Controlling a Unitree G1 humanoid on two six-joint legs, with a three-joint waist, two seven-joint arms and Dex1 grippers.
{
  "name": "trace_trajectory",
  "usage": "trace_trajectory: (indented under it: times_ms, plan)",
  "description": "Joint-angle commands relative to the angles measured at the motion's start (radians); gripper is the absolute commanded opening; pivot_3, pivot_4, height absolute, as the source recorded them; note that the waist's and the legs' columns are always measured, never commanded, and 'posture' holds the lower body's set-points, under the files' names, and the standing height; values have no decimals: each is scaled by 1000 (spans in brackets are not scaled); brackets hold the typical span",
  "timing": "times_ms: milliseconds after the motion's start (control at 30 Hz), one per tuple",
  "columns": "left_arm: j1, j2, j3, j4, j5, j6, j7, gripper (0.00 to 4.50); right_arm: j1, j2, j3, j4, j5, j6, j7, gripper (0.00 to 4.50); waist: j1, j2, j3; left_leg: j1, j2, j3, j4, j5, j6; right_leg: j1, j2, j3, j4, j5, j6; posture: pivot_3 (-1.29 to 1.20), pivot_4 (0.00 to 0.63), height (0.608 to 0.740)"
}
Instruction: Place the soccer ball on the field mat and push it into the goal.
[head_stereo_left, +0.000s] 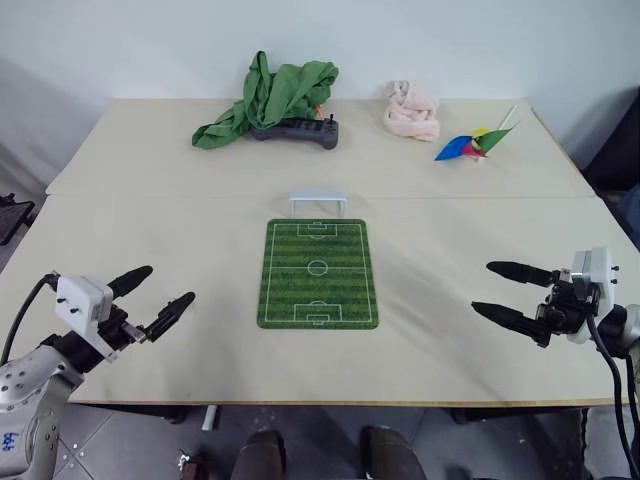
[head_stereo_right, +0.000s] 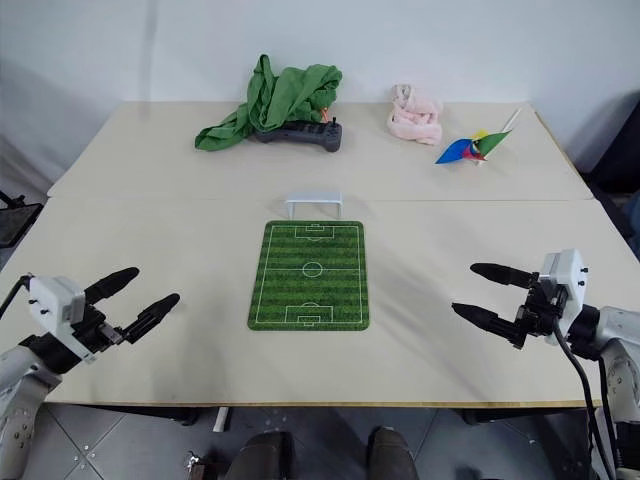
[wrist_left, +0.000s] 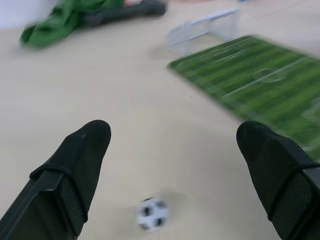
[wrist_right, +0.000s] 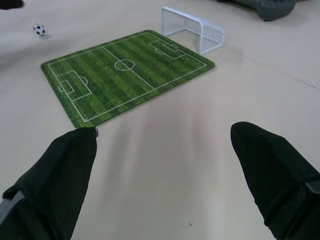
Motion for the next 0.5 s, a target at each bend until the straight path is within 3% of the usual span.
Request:
trace_trajectory:
  times_ms: [33,267,500]
  plan:
    - [-27,28,-12,24,20,64,14,4479,3,6,-19,-30,30,-24,34,4500,-1,0,0,0,0,0,0,0,0,0,0,0,0,1,1,0,150,740]
    - [-21,43,-52,30,48,131,-24,4479,24,19,-46,-43,75,-46,87,4500,1,0,0,-1,0,2,-1,-1,-1,-3,0,0,1,0,1,0,150,740]
    - [15,51,-77,71,98,137,-58,4479,93,20,-61,-76,62,-46,44,4500,1,0,0,-1,1,3,-1,-1,-1,-5,0,0,2,0,1,0,150,740]
